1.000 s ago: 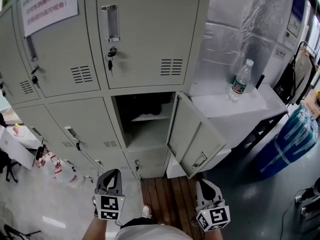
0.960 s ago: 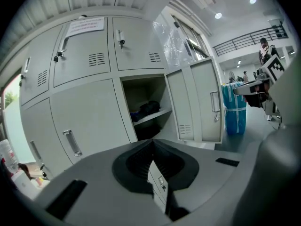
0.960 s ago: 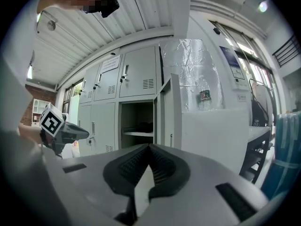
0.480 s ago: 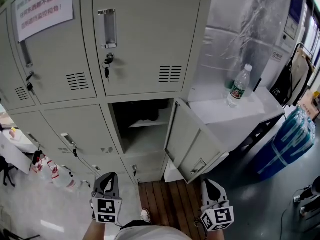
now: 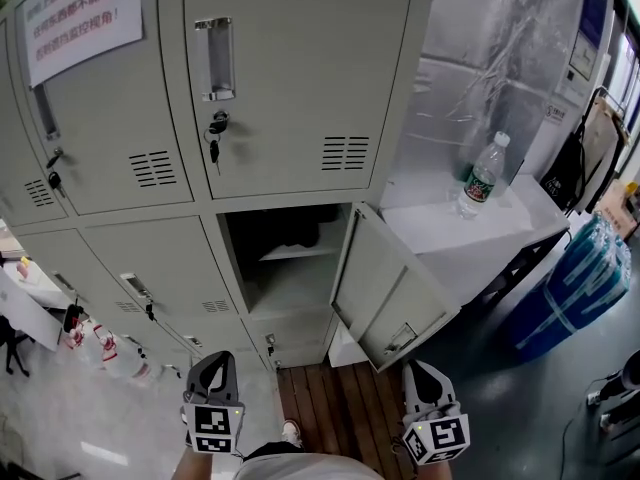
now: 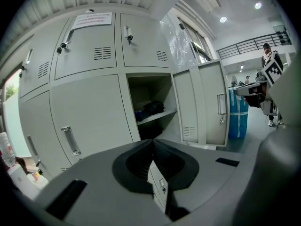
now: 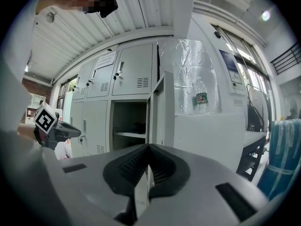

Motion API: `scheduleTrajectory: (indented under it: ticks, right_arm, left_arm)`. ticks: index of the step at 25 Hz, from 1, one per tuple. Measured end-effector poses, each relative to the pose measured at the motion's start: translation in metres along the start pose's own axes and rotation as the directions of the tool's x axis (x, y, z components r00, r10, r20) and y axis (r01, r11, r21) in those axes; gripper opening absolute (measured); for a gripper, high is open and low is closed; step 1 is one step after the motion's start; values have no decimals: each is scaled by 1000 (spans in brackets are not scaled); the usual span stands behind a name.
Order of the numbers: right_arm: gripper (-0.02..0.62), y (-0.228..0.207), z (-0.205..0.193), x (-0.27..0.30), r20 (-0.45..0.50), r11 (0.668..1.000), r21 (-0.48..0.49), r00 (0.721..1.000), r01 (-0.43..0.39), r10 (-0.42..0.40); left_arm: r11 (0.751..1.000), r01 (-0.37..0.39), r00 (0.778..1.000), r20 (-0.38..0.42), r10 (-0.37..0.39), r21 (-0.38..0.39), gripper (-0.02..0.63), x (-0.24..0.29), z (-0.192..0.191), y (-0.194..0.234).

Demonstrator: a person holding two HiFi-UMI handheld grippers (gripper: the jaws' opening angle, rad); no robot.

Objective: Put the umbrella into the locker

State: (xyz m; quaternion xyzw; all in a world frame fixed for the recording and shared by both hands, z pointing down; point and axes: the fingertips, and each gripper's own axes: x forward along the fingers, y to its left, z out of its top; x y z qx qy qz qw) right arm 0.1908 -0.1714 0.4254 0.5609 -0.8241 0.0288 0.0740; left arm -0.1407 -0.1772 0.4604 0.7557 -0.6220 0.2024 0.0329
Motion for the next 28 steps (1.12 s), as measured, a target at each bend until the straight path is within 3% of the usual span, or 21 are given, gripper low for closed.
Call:
scheduleTrajectory:
  ticks: [28]
  right_arm:
    - [15, 22, -3, 25, 16, 999, 9, 999, -41, 41]
  left_arm:
    - [1000, -9, 1000, -6, 9, -12, 23, 10, -5, 20]
